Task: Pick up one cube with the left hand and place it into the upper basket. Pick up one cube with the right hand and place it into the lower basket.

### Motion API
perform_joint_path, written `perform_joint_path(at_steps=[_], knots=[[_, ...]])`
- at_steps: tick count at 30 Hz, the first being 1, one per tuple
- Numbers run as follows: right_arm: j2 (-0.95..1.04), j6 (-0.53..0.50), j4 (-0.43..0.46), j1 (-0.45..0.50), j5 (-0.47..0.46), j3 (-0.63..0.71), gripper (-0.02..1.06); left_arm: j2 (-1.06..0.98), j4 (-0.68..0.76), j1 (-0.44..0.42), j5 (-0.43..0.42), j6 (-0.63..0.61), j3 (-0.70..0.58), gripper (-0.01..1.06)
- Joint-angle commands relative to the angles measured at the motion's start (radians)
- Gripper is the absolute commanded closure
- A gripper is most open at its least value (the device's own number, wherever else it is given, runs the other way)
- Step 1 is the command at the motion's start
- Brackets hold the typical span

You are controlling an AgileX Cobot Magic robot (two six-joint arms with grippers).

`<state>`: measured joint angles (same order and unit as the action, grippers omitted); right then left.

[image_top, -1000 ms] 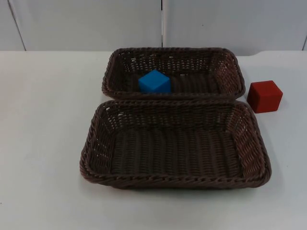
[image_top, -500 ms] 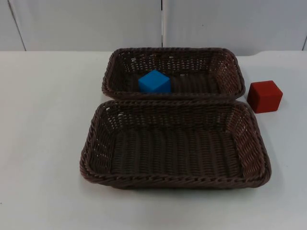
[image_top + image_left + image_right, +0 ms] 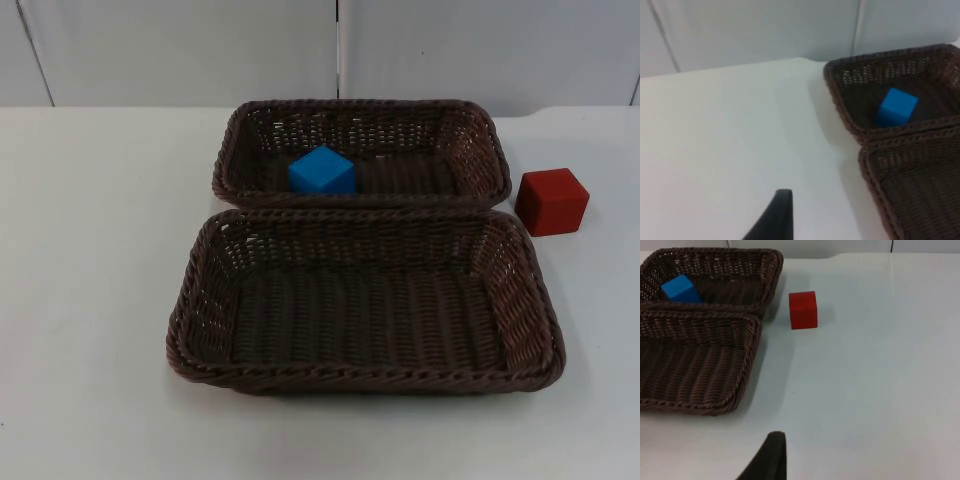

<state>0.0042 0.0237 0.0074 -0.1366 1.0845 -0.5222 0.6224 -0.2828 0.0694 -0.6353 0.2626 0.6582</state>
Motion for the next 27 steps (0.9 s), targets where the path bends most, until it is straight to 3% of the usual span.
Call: perform_joint_path(at_steps=[1, 11, 27], knots=[[-0.004, -0.009, 0.005, 0.006, -0.007, 0.007, -0.01, -0.053, 0.060, -0.002, -0.031, -0.054, -0.014, 0.04], [-0.004, -0.013, -0.007, 0.006, -0.007, 0.007, -0.01, -0.255, 0.135, -0.002, -0.079, -0.129, -0.137, 0.04], [-0.004, -0.013, -0.007, 0.006, -0.009, 0.007, -0.01, -0.276, 0.164, -0.002, -0.084, -0.148, -0.165, 0.04]])
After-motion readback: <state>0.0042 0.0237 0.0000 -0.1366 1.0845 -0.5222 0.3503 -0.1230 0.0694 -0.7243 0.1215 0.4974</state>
